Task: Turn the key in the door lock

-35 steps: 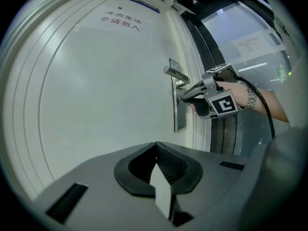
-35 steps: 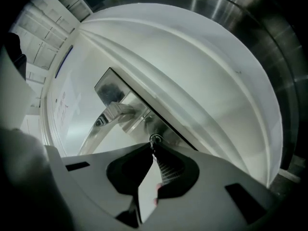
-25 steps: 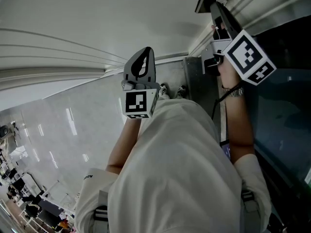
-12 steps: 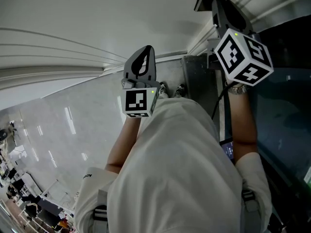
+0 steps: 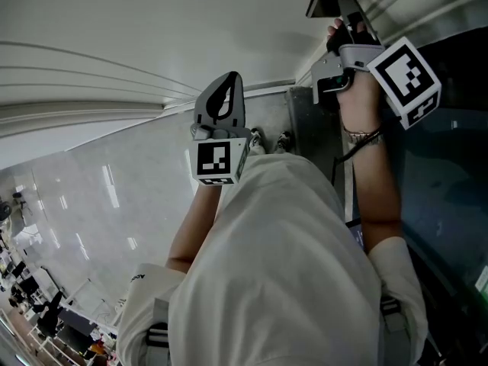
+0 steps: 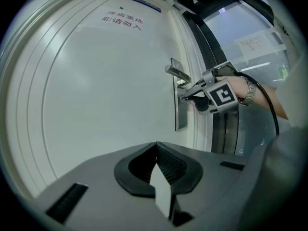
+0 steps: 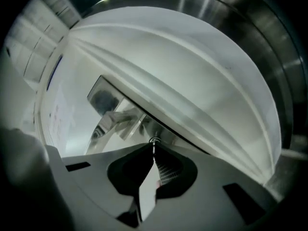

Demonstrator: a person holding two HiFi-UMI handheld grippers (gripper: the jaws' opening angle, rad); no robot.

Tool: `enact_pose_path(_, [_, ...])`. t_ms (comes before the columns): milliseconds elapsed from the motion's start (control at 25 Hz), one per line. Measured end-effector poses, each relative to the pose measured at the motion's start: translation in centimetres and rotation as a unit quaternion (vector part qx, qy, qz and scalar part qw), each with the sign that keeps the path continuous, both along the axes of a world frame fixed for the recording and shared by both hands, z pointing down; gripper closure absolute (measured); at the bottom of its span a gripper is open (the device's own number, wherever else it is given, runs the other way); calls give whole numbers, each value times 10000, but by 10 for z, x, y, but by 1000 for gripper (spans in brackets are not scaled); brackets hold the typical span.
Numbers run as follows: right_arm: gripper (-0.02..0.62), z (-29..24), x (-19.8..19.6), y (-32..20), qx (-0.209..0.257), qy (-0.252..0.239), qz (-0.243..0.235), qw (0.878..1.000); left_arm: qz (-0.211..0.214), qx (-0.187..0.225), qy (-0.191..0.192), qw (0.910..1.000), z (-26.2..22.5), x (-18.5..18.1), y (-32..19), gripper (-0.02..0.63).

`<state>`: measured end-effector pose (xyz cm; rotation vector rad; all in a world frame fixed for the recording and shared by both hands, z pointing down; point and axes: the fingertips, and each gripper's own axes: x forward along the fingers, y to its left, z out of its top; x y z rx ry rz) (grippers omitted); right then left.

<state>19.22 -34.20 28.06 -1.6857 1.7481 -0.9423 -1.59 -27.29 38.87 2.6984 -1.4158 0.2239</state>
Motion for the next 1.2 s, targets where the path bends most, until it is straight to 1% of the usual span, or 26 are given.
enact_pose_path(40, [584, 1, 0, 1, 10, -418, 38, 9991, -16, 3, 0, 10000, 0, -2, 1, 597])
enact_pose_path(80, [584, 2, -1, 1, 23, -735, 74, 9973, -32, 6, 2, 10000, 1, -3, 1, 597])
enact_pose_path(120, [583, 3, -1, 2, 41, -947, 106, 9954, -48, 7, 2, 10000, 2, -5, 2, 597])
enact_pose_path(480, [577, 6, -7, 6, 68, -1858, 189, 9824, -142, -18, 12, 9999, 4, -16, 7, 597])
enact_pose_path(560, [572, 6, -8, 4, 88, -1823, 92, 9832, -139, -14, 20, 9999, 4, -16, 5, 597])
enact_pose_path(680, [568, 6, -9, -1, 141, -1511, -150, 9883, -114, -27, 19, 9999, 5, -13, -2, 597])
enact_pose_path(800, [554, 5, -10, -3, 118, -1222, -251, 9921, -79, -36, 18, 10000, 4, -8, -7, 597])
enact_pose_path(920, [545, 8, -15, 4, 113, -1091, -450, 9930, -54, -33, 11, 10000, 2, 0, -9, 597])
enact_pose_path(1080, [543, 32, -26, 28, -77, -1106, -756, 9910, -26, -31, -10, 10000, 1, 11, -5, 597])
enact_pose_path(1200, [543, 61, -39, 43, -374, -999, -902, 9902, -2, -39, -27, 10000, 3, 13, -4, 597])
